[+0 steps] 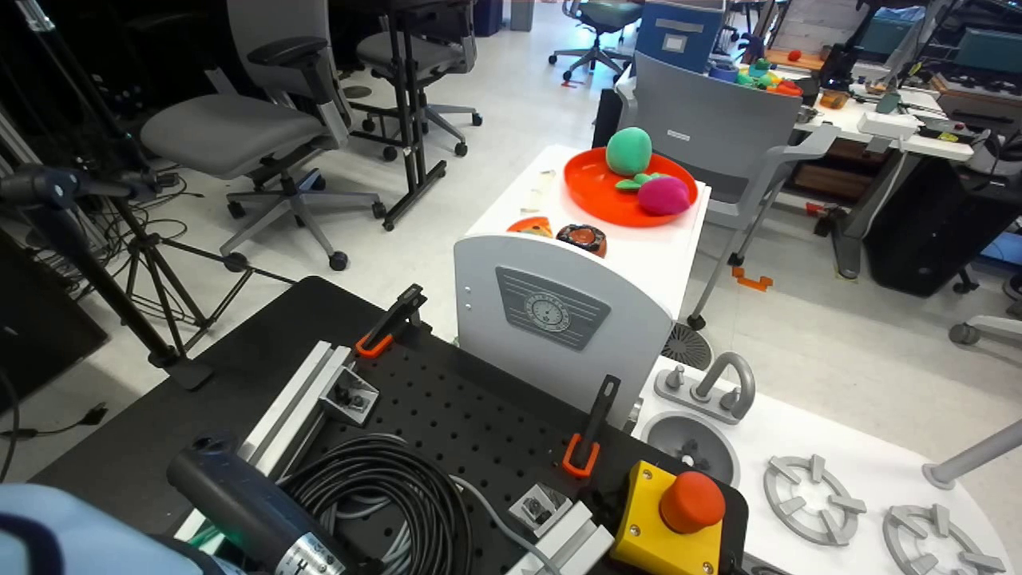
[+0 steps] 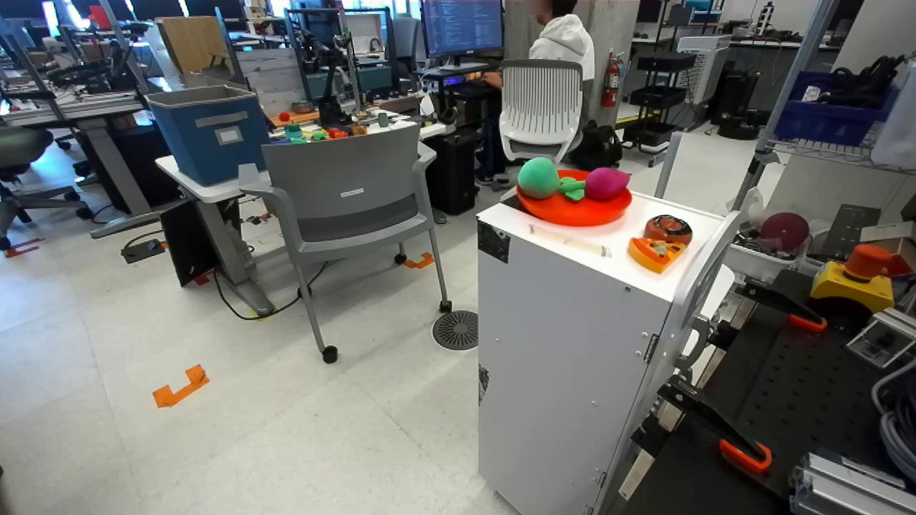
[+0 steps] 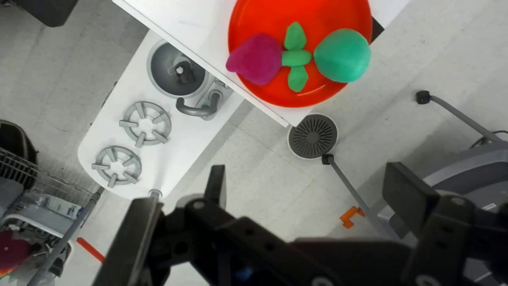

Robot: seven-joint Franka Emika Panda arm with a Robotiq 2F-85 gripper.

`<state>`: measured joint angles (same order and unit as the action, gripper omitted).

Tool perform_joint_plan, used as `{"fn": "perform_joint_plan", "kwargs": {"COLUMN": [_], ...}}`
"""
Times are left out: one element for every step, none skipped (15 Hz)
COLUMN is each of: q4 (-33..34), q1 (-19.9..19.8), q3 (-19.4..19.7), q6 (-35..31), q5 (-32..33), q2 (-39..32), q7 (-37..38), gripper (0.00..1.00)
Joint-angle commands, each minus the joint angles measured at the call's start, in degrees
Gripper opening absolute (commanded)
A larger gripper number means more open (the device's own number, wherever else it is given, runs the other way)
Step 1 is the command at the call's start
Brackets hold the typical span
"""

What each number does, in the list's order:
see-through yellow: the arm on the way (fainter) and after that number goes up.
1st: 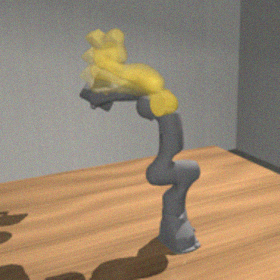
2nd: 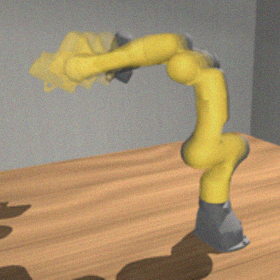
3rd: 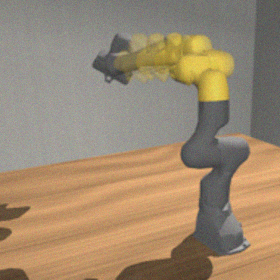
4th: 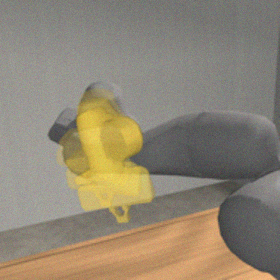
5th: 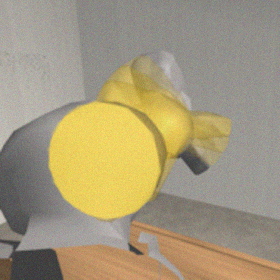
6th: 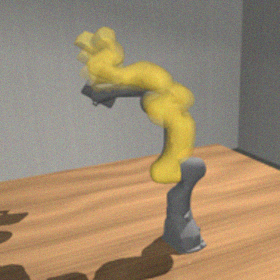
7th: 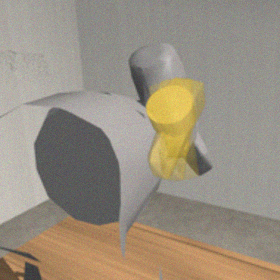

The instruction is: Remove the green plushie from the orange plate

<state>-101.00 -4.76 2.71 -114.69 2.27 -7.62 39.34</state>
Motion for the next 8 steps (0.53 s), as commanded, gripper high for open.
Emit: {"fn": "perform_joint_plan", "kwargs": {"q4": [-1.0,-1.1,-0.9,-0.7,-0.6,-0.3,0.0,0.2], "q1": [0.7,0.7,0.6,0.6,0.6,0.6,0.5,0.5], "q3": [0.9,0.9,0.9,1.0,1.0,1.1,1.2,1.3], "q6": [-3.0,-3.2,-2.8,-2.7,-2.6,-2.2,-1.8,-1.7], "q5": [-2.7,-2.9,-3.2,-3.2,-3.1,-3.0,-3.1,-3.1], "q2": [0.8,0.6,0.3,-0.1,-0.5,-1.1,-1.7,-2.2], "q7": [0.0,-0.4,-0.8,-0.8,-0.8,-0.7,-0.8,-0.7], "gripper": [1.0,1.0,1.0,1.0,1.0,1.0,1.0,1.0]}}
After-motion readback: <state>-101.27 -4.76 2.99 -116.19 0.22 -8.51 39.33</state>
